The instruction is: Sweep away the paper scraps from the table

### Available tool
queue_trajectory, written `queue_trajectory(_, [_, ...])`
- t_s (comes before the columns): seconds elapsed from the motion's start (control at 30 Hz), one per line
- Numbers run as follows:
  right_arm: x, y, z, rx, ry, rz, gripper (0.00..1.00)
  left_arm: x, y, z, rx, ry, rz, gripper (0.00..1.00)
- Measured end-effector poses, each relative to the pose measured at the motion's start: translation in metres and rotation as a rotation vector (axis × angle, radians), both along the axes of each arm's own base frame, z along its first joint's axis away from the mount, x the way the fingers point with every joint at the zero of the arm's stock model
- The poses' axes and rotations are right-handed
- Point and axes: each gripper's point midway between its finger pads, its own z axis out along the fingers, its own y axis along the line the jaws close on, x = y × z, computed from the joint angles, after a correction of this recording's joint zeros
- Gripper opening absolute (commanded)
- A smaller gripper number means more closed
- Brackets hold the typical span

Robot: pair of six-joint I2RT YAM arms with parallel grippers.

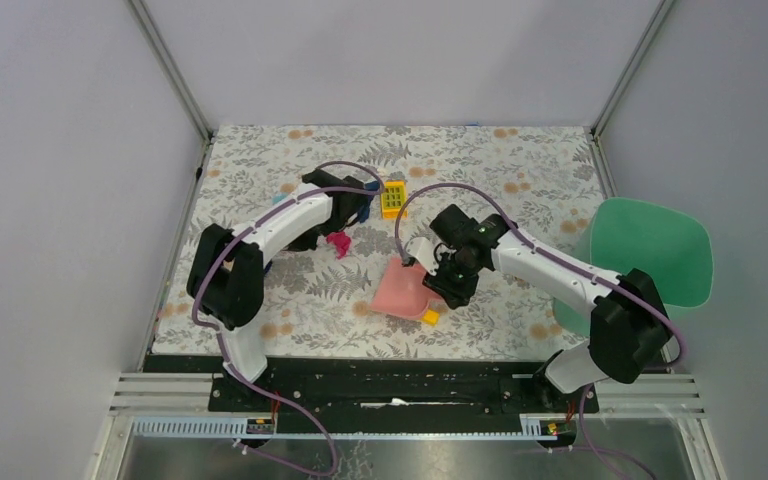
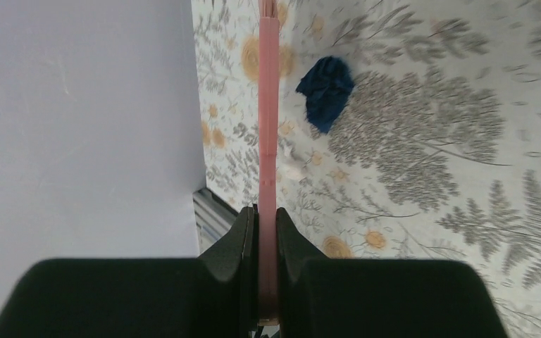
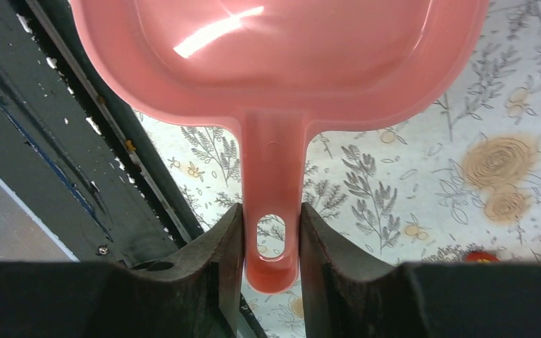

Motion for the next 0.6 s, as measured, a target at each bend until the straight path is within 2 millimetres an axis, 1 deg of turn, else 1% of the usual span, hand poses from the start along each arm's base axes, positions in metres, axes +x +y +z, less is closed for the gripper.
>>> queue_trajectory(0.13, [-0.01, 0.002, -0.009, -0.012, 0.019, 0.021, 0.0, -0.011, 0.023, -0.015, -0.002, 0.07, 0.076, 0.0])
queue_trajectory(0.17, [-0.011, 0.001, -0.011, -0.014, 0.021, 0.02, 0.0, -0.013, 0.026, -0.019, -0.012, 0.083, 0.09, 0.0])
queue_trajectory(0.23, [-0.012, 0.0, -0.014, -0.017, 0.026, 0.017, 0.0, -0.018, 0.025, -0.027, -0.041, 0.108, 0.102, 0.0])
queue_trajectory(0.33, [-0.015, -0.002, -0.015, -0.015, 0.024, 0.015, 0.0, -0.023, 0.013, -0.041, -0.118, 0.159, 0.089, 0.0])
queue_trajectory(0.43, [-0.018, -0.004, -0.012, -0.003, 0.014, 0.008, 0.0, -0.027, 0.002, -0.051, -0.188, 0.21, 0.069, 0.0])
queue_trajectory(0.53, [-0.02, -0.002, -0.001, 0.034, -0.001, -0.001, 0.0, -0.031, -0.011, -0.053, -0.255, 0.244, 0.047, 0.0])
queue_trajectory(0.6, [-0.024, -0.001, 0.007, 0.063, -0.008, -0.002, 0.0, -0.032, -0.024, -0.048, -0.317, 0.253, 0.028, 0.0])
